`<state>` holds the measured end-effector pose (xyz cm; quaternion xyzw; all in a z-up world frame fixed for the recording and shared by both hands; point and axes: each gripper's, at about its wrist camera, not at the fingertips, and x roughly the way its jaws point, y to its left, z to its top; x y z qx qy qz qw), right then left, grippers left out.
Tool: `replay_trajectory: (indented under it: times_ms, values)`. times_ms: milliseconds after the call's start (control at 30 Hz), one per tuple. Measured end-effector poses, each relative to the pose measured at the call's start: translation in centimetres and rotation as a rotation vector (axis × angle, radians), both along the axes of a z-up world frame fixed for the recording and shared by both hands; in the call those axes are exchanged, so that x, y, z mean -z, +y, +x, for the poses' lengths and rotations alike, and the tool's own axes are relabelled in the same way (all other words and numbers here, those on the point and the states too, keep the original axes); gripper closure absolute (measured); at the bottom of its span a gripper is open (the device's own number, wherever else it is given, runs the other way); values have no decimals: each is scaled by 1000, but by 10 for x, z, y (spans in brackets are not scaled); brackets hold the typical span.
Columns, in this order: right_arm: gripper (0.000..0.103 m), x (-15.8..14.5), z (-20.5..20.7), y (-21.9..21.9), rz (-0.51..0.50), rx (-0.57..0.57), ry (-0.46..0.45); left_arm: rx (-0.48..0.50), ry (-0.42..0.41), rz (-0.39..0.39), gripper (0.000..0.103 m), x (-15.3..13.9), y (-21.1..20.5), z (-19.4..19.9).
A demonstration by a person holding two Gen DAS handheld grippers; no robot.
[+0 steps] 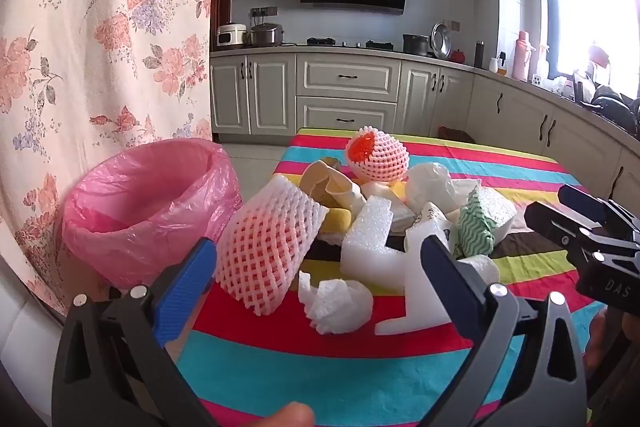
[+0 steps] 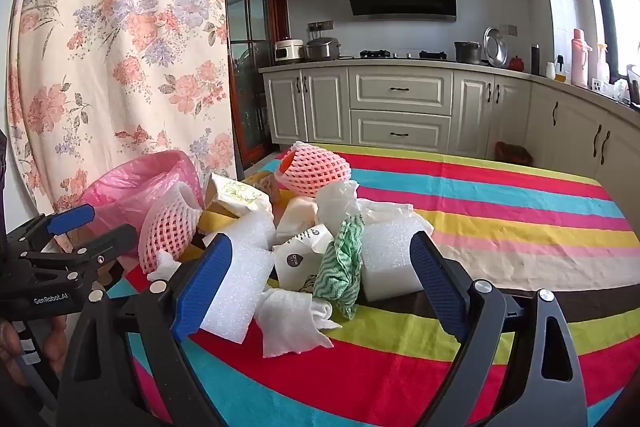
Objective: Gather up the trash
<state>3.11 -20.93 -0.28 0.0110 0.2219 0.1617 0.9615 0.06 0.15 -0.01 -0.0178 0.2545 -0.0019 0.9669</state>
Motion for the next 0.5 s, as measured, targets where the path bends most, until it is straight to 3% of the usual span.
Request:
replay_trajectory:
  times_ms: [500]
  values:
    - [18, 1, 0, 1, 4, 0, 1, -2, -20, 15, 4, -3, 1, -1]
